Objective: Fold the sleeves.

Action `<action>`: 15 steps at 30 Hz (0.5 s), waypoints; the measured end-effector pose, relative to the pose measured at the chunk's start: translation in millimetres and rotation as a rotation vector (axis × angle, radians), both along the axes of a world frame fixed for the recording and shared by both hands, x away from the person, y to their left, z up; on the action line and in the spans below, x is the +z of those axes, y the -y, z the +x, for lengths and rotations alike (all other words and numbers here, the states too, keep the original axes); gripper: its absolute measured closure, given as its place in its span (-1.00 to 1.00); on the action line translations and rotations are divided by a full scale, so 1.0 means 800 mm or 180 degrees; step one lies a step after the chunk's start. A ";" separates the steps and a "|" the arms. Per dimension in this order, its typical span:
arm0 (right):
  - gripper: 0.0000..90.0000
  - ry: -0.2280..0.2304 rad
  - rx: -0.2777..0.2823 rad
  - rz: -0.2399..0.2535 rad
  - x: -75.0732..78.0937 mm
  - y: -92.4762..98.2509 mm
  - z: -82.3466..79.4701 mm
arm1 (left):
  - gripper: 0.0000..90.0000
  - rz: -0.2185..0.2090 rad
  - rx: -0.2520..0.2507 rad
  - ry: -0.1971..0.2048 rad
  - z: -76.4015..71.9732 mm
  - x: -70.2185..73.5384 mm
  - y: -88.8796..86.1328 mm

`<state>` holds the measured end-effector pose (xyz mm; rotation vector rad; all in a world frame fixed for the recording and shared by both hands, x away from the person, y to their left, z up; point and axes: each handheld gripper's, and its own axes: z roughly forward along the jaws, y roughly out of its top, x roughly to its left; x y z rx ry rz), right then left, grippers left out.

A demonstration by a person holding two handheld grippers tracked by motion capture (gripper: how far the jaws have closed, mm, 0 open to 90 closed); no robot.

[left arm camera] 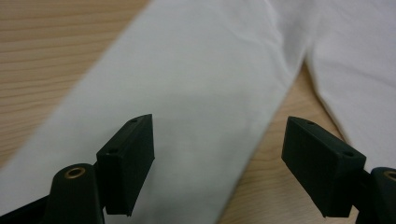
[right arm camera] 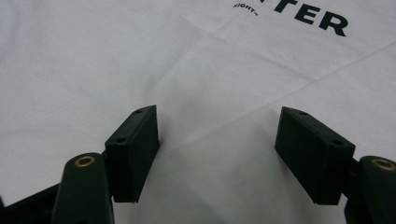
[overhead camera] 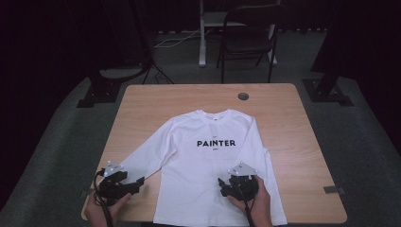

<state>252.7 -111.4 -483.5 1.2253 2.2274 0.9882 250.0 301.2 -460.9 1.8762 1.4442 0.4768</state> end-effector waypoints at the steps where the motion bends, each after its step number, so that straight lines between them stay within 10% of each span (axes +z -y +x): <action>1: -0.35 -0.0001 0.0002 0.0000 0.000 0.000 0.000 | -0.41 -0.0056 0.0040 0.0022 -0.001 0.002 -0.009; 15: -0.35 0.0000 0.0001 0.0000 0.000 0.000 0.000 | -0.41 0.0076 0.0446 -0.0110 -0.004 -0.002 -0.074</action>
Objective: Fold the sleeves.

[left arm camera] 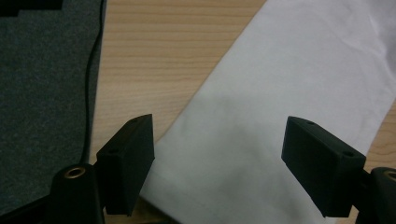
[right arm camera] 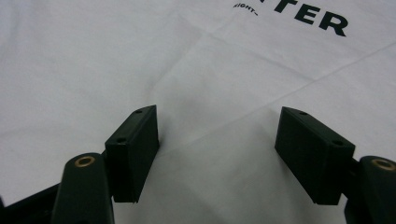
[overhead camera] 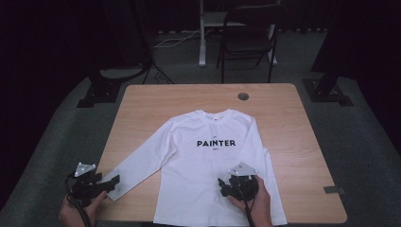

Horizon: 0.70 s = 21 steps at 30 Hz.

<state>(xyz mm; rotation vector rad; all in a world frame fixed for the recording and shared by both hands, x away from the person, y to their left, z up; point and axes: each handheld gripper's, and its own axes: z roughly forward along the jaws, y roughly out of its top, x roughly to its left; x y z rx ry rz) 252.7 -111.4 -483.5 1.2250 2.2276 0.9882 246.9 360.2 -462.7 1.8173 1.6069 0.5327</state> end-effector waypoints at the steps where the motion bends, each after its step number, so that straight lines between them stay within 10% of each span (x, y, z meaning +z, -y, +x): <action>1: -0.35 0.0001 0.0000 0.0000 0.000 0.000 0.000 | -0.41 -0.0015 0.0017 -0.0001 0.000 0.000 -0.001; 21: -0.35 0.0003 0.0001 -0.0001 0.000 0.000 0.000 | -0.18 0.0136 0.0033 0.0007 -0.002 -0.006 0.001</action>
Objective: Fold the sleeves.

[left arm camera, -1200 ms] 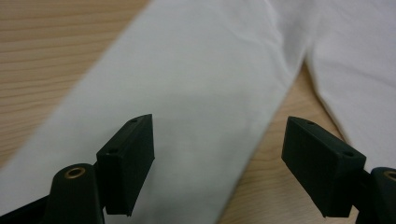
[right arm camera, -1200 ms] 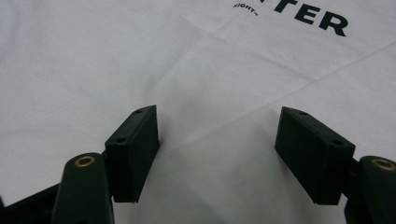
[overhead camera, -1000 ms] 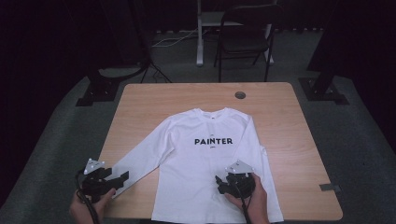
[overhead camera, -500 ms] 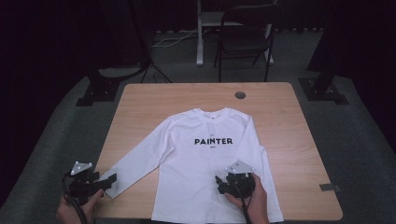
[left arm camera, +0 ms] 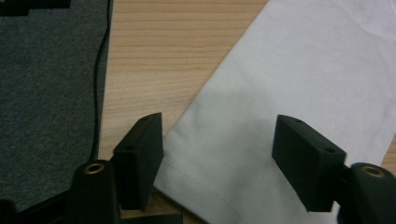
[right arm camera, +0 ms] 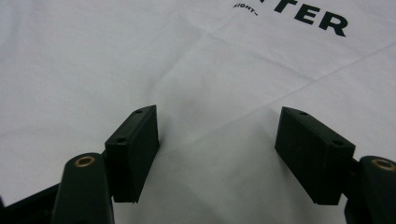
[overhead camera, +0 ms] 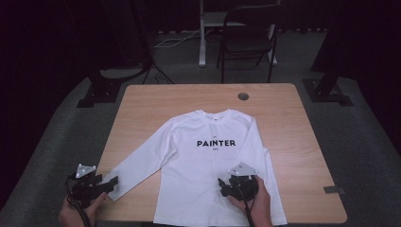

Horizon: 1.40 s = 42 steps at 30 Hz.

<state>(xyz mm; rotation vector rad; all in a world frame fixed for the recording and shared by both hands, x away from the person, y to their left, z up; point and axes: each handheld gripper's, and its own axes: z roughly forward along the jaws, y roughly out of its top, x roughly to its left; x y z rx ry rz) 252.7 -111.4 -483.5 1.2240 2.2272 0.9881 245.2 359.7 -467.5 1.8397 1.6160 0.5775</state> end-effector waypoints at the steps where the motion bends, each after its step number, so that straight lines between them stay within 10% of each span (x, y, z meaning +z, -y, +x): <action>1: -0.35 -0.0001 -0.0001 0.0000 0.000 0.000 0.000 | -0.13 0.0001 0.0016 0.0011 0.000 0.000 -0.001; 13: -0.35 -0.0001 0.0000 0.0000 0.000 0.000 0.000 | 0.36 0.0194 0.0063 -0.0001 -0.002 0.002 0.001; 20: -0.35 0.0016 -0.0002 -0.0009 0.000 -0.001 0.000 | 0.72 0.0088 0.0105 0.0020 -0.003 0.001 -0.010; 42: -0.42 0.0052 -0.0038 -0.0060 0.000 -0.002 -0.002 | 0.98 0.0176 0.0149 0.0104 -0.006 0.007 -0.006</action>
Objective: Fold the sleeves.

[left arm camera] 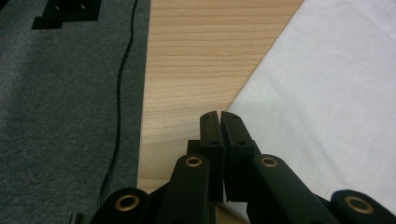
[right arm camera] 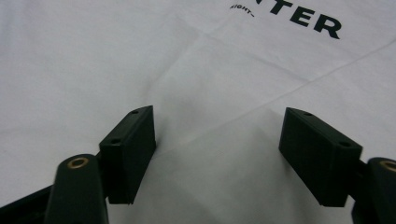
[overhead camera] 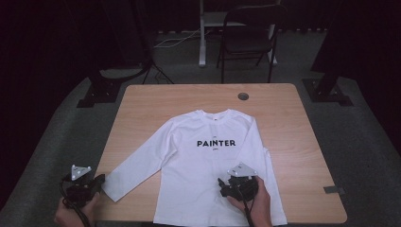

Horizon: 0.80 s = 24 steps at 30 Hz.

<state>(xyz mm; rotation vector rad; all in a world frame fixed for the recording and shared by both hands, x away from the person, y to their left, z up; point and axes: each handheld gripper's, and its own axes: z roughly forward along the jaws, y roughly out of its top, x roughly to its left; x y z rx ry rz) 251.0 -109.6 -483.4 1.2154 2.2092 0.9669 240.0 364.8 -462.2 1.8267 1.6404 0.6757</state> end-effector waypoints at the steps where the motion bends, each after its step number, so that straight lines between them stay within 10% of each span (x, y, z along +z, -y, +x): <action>1: -0.43 0.0006 -0.0001 -0.0004 0.000 0.000 0.000 | 0.98 -0.0005 -0.0012 -0.0015 0.001 -0.001 0.000; 11: -0.38 0.0090 0.0066 0.0149 0.003 0.002 -0.006 | 0.05 -0.0036 0.0127 -0.0036 0.008 -0.009 -0.009; 18: -0.38 0.0084 0.0050 0.0105 0.002 0.003 -0.006 | -0.04 0.0026 0.0107 -0.0041 0.007 -0.010 -0.006; 24: -0.38 0.0078 0.0046 0.0078 0.002 0.003 -0.006 | 0.25 0.0073 0.0040 -0.0073 0.004 -0.008 0.002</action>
